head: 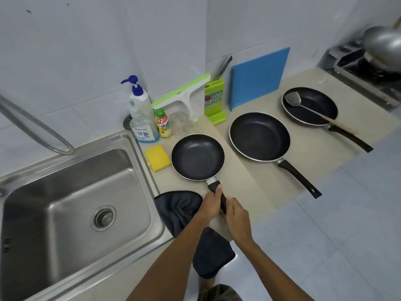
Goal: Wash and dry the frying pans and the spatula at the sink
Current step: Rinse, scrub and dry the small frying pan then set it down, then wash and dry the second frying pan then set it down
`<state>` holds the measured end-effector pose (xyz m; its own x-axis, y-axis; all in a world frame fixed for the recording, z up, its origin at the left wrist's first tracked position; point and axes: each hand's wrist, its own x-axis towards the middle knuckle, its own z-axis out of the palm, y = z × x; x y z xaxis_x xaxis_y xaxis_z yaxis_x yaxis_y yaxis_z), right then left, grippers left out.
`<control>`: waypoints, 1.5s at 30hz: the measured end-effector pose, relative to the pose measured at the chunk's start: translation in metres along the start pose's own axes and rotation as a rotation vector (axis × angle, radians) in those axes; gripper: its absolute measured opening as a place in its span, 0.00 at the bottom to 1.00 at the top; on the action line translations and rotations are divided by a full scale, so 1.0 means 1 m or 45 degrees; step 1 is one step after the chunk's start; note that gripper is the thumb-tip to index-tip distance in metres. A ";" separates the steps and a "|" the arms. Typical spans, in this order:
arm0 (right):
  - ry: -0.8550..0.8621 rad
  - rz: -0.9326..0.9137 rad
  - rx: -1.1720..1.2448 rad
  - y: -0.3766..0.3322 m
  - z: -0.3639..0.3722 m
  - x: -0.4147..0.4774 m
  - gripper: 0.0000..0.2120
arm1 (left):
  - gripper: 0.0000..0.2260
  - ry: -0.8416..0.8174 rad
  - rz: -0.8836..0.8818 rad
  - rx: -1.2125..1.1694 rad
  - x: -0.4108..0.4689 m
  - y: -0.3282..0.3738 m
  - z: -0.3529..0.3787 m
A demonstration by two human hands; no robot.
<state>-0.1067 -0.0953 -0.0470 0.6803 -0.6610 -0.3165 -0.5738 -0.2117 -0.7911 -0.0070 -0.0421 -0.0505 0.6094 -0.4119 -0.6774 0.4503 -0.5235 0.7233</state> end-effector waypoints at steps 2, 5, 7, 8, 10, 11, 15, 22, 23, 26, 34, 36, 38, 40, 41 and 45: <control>-0.005 0.002 0.019 0.001 0.002 0.001 0.20 | 0.24 -0.005 -0.009 -0.016 0.002 0.000 -0.001; -0.008 -0.004 0.030 0.001 0.001 0.002 0.19 | 0.24 -0.013 -0.015 -0.023 0.003 0.000 -0.001; -0.012 -0.007 0.033 0.002 0.001 0.003 0.19 | 0.24 -0.009 -0.020 -0.027 0.004 0.000 -0.002; -0.017 -0.007 0.039 0.002 0.002 0.004 0.19 | 0.24 -0.006 -0.017 -0.027 0.005 0.000 -0.002; -0.024 -0.011 0.042 0.002 0.003 0.006 0.19 | 0.24 -0.002 -0.013 -0.023 0.005 0.001 -0.003; -0.024 -0.014 0.038 0.002 0.004 0.006 0.19 | 0.24 -0.002 -0.015 -0.022 0.005 0.002 -0.003; -0.024 -0.025 0.027 0.003 0.003 0.009 0.19 | 0.22 0.014 -0.020 -0.031 0.004 0.004 -0.001; -0.045 -0.023 -0.003 0.004 0.003 0.011 0.19 | 0.24 0.071 -0.034 -0.051 -0.006 0.012 0.002; -0.047 -0.015 -0.016 0.003 0.003 0.012 0.19 | 0.24 0.090 -0.033 -0.045 -0.006 0.013 0.003; -0.061 -0.008 -0.071 0.002 0.001 0.014 0.19 | 0.25 0.113 -0.034 0.012 -0.007 0.013 0.003; -0.066 -0.209 -0.562 0.002 -0.050 0.030 0.17 | 0.30 0.428 0.087 0.695 -0.021 0.014 -0.001; -0.025 -0.271 -0.698 0.006 -0.072 0.038 0.18 | 0.30 0.622 0.290 1.081 -0.031 0.016 -0.002; 0.038 -0.343 -0.802 0.013 -0.094 0.047 0.18 | 0.29 0.736 0.584 1.339 -0.035 0.025 0.002; 0.108 -0.415 -0.909 0.019 -0.117 0.058 0.18 | 0.29 0.784 0.799 1.457 -0.029 0.038 0.015; 0.151 -0.448 -0.950 0.022 -0.128 0.064 0.17 | 0.29 0.767 0.848 1.473 -0.024 0.046 0.024; 0.232 -0.493 -1.132 0.043 -0.174 0.099 0.18 | 0.31 0.608 0.911 1.500 -0.004 0.077 0.076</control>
<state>-0.1431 -0.2953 -0.0217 0.8557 -0.5169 0.0256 -0.5109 -0.8516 -0.1178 -0.0240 -0.1373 -0.0019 0.7292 -0.6824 0.0507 -0.6774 -0.7094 0.1945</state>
